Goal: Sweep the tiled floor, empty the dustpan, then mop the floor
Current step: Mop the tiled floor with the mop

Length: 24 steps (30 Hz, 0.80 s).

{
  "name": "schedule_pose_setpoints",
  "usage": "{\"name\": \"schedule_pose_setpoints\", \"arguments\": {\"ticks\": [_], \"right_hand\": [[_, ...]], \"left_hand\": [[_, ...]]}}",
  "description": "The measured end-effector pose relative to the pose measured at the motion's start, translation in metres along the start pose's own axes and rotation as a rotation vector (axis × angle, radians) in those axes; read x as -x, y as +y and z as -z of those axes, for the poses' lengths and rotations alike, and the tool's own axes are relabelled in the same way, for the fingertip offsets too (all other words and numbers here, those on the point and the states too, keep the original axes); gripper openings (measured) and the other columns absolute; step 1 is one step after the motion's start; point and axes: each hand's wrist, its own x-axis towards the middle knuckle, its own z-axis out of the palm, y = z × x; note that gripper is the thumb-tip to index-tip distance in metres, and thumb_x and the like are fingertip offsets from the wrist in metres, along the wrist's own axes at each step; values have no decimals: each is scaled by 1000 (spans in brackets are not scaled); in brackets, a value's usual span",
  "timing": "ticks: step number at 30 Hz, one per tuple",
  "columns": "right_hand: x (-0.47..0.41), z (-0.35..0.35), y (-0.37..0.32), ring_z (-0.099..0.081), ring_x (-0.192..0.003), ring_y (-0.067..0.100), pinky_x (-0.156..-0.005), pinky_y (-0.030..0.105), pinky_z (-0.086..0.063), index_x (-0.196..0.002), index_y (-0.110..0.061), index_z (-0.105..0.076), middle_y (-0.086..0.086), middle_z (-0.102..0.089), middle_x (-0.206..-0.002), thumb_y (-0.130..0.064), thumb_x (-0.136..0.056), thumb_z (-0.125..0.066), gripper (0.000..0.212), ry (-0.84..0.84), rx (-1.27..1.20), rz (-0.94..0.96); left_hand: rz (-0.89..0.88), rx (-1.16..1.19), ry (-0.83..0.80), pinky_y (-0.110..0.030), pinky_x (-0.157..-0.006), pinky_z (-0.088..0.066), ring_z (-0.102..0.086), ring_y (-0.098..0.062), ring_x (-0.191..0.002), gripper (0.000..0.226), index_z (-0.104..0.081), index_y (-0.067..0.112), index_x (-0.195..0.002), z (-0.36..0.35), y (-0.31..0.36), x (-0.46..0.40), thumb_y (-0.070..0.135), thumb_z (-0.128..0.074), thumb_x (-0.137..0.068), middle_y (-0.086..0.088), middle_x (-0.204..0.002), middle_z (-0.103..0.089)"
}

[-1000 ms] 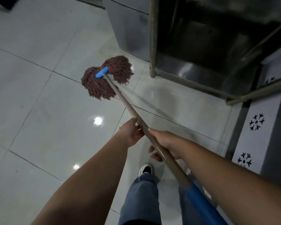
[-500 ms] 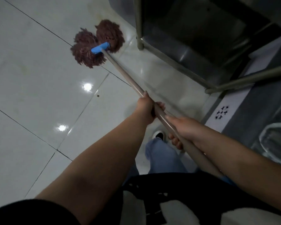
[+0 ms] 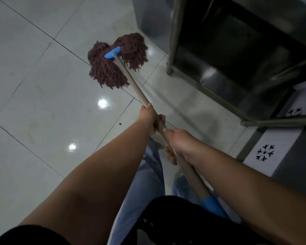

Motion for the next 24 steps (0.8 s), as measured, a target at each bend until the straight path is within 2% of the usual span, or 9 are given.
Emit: {"name": "schedule_pose_setpoints", "arguments": {"ticks": [4, 7, 10, 12, 14, 16, 19, 21, 24], "right_hand": [[-31, -24, -90, -44, -32, 18, -39, 19, -37, -74, -9, -50, 10, -48, -56, -43, -96, -40, 41, 50, 2, 8], [-53, -51, -168, -36, -17, 11, -32, 10, -37, -73, -8, -43, 10, -43, -56, -38, -98, -39, 39, -6, -124, -16], [-70, -69, -234, -38, -30, 13, -31, 9, -35, -72, -4, -42, 9, -42, -56, -39, -97, -42, 43, -40, -148, 6], [-76, -70, -258, -37, -33, 14, -31, 9, -34, -72, -4, -42, 9, -41, -56, -40, -97, -43, 43, -40, -143, 37], [-78, -65, -259, -38, -35, 14, -33, 11, -32, -73, -5, -41, 9, -42, -56, -39, -97, -43, 41, -27, -135, 73], [-72, -54, -241, -39, -31, 14, -34, 11, -33, -74, -8, -42, 9, -43, -56, -39, -96, -45, 38, -22, -161, 70], [-55, -31, -191, -39, -24, 11, -33, 11, -34, -72, -13, -44, 8, -45, -55, -41, -95, -45, 36, -37, -194, 64], [-39, -13, -149, -40, -30, 15, -36, 16, -34, -74, -13, -48, 8, -45, -52, -37, -96, -44, 33, -18, -143, 105], [-10, 20, -79, -39, -31, 13, -34, 16, -34, -79, -13, -54, 5, -45, -47, -35, -96, -44, 29, -5, -213, 87]], "left_hand": [[17, -90, -83, -28, -36, -49, -59, -23, -44, 22, -32, 9, -111, 22, 95, -43, 29, -31, -102, -16, -78, -49], [-48, -259, -33, -31, -42, -47, -54, -21, -61, 31, -43, 7, -88, 45, 167, -74, 34, -35, -101, -10, -77, -49], [-166, -340, 14, -22, -35, -48, -50, -17, -60, 31, -41, 11, -76, 51, 219, -91, 32, -41, -99, -6, -74, -46], [-209, -380, 8, -24, -40, -49, -52, -17, -60, 29, -43, 8, -88, 49, 237, -98, 35, -44, -98, -5, -77, -47], [-211, -447, 5, -28, -45, -49, -54, -17, -62, 29, -34, 12, -107, 44, 242, -101, 38, -44, -97, -4, -81, -49], [-197, -488, -8, -32, -46, -49, -55, -18, -61, 29, -29, 15, -113, 35, 233, -100, 36, -43, -98, -6, -84, -49], [-125, -428, -36, -30, -38, -50, -60, -21, -46, 39, -25, 12, -128, 16, 203, -97, 30, -44, -98, -15, -98, -51], [-40, -343, -67, -28, -34, -49, -60, -20, -35, 44, -23, 10, -133, 7, 175, -92, 26, -45, -98, -18, -105, -51], [63, -317, -120, -31, -36, -50, -62, -25, -36, 40, -26, 11, -129, -11, 116, -79, 24, -47, -97, -25, -102, -54]]}}
